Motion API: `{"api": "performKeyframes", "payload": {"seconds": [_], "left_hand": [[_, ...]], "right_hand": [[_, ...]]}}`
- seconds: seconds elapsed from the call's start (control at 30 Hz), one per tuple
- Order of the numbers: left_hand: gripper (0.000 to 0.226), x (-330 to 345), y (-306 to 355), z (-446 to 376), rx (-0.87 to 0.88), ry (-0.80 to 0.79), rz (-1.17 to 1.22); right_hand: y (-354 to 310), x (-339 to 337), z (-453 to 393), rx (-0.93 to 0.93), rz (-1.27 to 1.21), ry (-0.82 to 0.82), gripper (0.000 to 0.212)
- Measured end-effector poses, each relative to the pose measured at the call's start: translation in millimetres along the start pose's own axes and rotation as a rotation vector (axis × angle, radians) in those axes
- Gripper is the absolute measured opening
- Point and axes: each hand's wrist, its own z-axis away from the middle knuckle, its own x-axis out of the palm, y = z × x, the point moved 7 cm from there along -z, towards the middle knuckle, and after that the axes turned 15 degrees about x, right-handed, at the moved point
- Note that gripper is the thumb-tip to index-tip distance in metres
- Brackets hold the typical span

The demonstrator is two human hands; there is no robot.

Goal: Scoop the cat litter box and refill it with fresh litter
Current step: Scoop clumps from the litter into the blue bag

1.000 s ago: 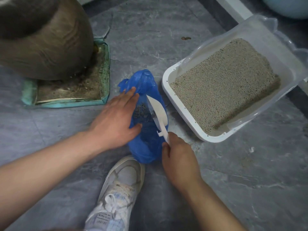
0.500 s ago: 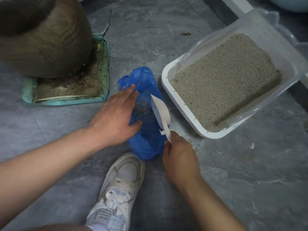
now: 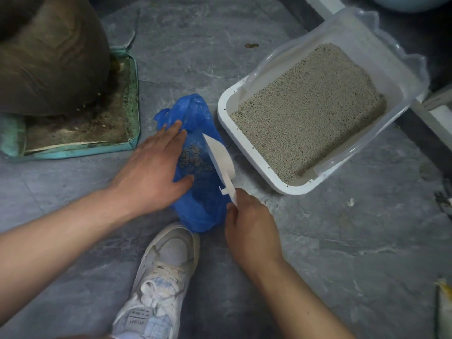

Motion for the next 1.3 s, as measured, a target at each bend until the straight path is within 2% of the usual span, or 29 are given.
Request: {"api": "performKeyframes", "payload": {"seconds": [0.17,0.3,0.43,0.67,0.77,0.9,1.0,1.17,1.3], "left_hand": [[0.093,0.5,4.6,-1.5,0.000,0.015,0.027],[0.094,-1.7,6.7,-4.6,0.018,0.034,0.030],[0.094,-3.3,6.1,-5.5,0.021,0.034,0.019],[0.095,-5.1,10.3,-5.6,0.040,0.044,0.020],[0.094,-5.9,12.3,-5.6,0.044,0.065,0.036],[0.094,-6.0,13.0,-8.0,0.047,0.080,0.042],[0.094,-4.2,13.2,-10.0,0.057,0.067,0.035],[0.093,-1.1,10.6,-12.0,0.046,0.060,0.057],[0.092,-2.2,11.7,-14.3,0.043,0.072,0.073]], "right_hand": [[4.3,1.4,0.6,0.035,-0.026,-0.043,0.011],[-1.5,-11.6,3.5,-0.013,-0.139,-0.028,0.005],[-2.3,-32.0,9.2,-0.042,-0.250,-0.008,0.011],[14.2,-61.5,9.1,0.027,-0.374,0.067,0.014],[25.1,-64.6,8.6,0.123,-0.519,0.046,0.017],[43.9,-62.3,4.3,0.391,-0.965,-0.087,0.007],[56.5,-68.1,0.9,0.584,-1.179,-0.171,0.012],[59.7,-67.8,-6.5,0.761,-1.354,-0.343,0.020],[51.6,-64.7,-15.2,0.791,-1.447,-0.425,0.022]]}}
